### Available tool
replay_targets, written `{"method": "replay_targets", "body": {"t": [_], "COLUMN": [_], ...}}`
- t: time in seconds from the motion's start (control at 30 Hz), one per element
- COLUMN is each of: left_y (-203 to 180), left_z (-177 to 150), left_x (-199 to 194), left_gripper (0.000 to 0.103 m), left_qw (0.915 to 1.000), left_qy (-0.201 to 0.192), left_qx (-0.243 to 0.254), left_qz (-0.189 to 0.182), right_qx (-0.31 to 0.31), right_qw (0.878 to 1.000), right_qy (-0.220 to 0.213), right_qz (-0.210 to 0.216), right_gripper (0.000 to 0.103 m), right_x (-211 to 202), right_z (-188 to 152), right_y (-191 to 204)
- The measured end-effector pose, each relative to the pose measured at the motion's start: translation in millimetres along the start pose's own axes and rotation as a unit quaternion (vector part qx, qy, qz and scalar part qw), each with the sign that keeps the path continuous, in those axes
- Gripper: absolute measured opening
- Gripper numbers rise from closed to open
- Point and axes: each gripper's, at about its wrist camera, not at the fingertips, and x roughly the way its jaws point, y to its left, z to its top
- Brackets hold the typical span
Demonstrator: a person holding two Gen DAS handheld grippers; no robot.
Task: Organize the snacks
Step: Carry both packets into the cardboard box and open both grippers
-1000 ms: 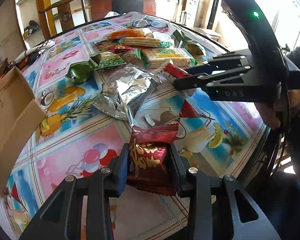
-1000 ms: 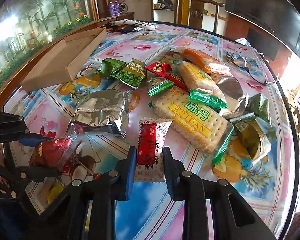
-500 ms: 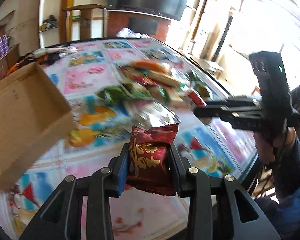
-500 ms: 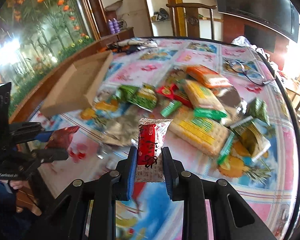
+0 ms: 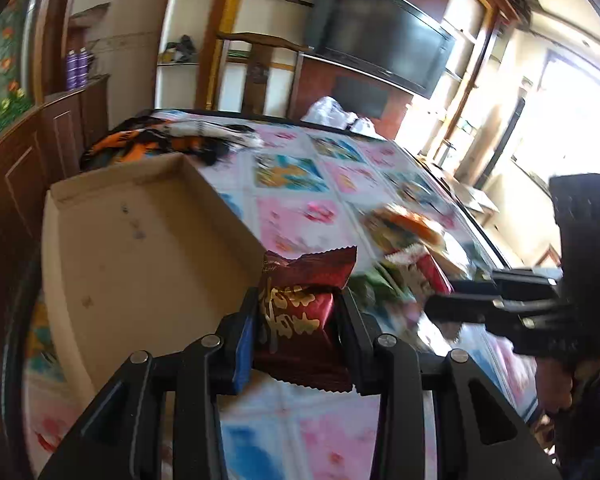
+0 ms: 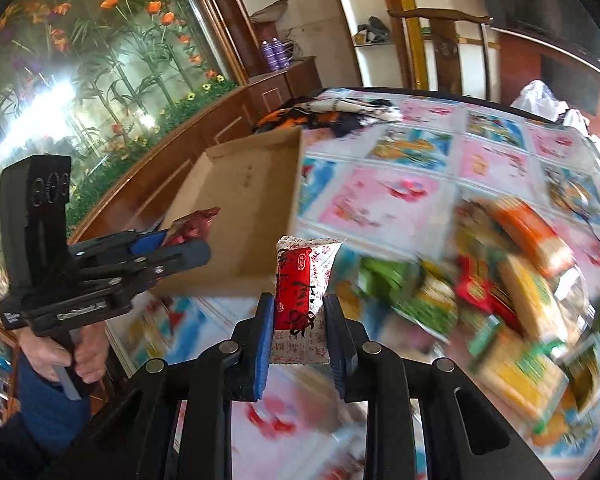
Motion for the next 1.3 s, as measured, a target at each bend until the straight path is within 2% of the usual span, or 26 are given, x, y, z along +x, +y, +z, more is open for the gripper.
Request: {"method": "replay_targets", "body": {"t": [0.23, 0.33, 0.57, 0.63, 0.77, 0.97, 1.1, 1.3], "left_y": [65.8, 91.4, 160.3, 165.9, 167.1, 181.6, 188.9, 184.3], "left_z": [48.6, 64.5, 74.0, 73.2, 70.0, 68.3, 66.1, 65.6], "left_x": [24.9, 42.3, 86.1, 90.3, 97.2, 93.6, 94.2, 99.5], "left_gripper": [0.036, 0.036, 0.036, 0.036, 0.036, 0.036, 0.036, 0.036], "left_qw": [0.9974, 0.9942, 0.98, 0.9788, 0.9784, 0.9732, 0.9703, 0.9711], "left_qy": [0.0, 0.003, 0.028, 0.027, 0.028, 0.018, 0.02, 0.027], "left_qx": [-0.067, -0.092, -0.182, -0.19, -0.181, -0.205, -0.225, -0.218], "left_qz": [0.027, 0.055, 0.074, 0.071, 0.095, 0.102, 0.087, 0.093], "right_qx": [-0.001, -0.002, 0.01, 0.004, 0.004, 0.002, 0.005, 0.011], "right_qw": [1.0, 1.0, 0.999, 0.999, 0.999, 0.999, 0.998, 0.998], "right_qy": [0.02, 0.027, 0.03, 0.033, 0.035, 0.036, 0.049, 0.054], "right_qz": [0.007, 0.0, -0.003, -0.015, -0.021, -0.035, -0.033, -0.033], "right_gripper": [0.027, 0.027, 0.027, 0.027, 0.027, 0.026, 0.026, 0.026], "right_x": [48.5, 74.9, 138.2, 156.3, 188.6, 224.1, 238.2, 244.9], "right_z": [58.1, 83.3, 124.1, 131.4, 144.9, 157.2, 155.2, 151.7], "right_y": [27.7, 37.5, 44.1, 46.0, 45.4, 41.0, 39.2, 36.1]}}
